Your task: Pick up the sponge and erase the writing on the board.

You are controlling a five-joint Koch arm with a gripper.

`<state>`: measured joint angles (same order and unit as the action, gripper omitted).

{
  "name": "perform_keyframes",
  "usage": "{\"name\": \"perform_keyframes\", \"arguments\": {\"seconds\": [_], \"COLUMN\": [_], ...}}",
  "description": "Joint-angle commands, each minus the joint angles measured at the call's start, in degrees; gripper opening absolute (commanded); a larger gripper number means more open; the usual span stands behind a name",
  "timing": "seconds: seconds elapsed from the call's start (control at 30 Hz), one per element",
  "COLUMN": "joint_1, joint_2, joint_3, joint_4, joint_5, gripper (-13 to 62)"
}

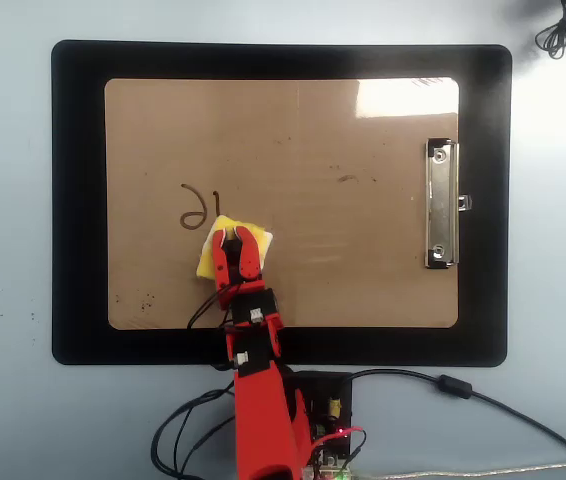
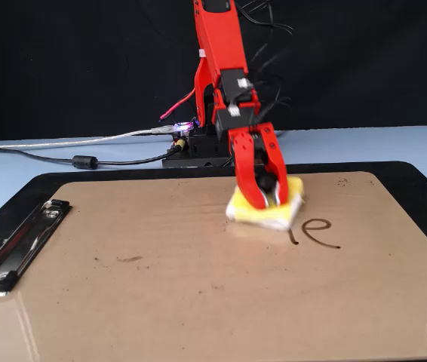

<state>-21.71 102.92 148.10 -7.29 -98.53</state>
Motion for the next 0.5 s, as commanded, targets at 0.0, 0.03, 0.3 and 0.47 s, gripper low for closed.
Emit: {"name": "perform_keyframes", "arguments": {"seconds": [0.0,0.03,0.3,0.47], "joint_1": [-0.7,-0.8,-4.4,-4.7], "joint_2": [6.2,5.4,-27.2,-4.9], "joint_3": [1.2,1.2,-28.9,-6.9], "joint_4": [0.5,0.4,-1.0,-0.4], "joint_5": [-1.7,-1.7,-2.5,-2.5], "gripper": [-8.0,-8.0,-7.9,-8.0]}}
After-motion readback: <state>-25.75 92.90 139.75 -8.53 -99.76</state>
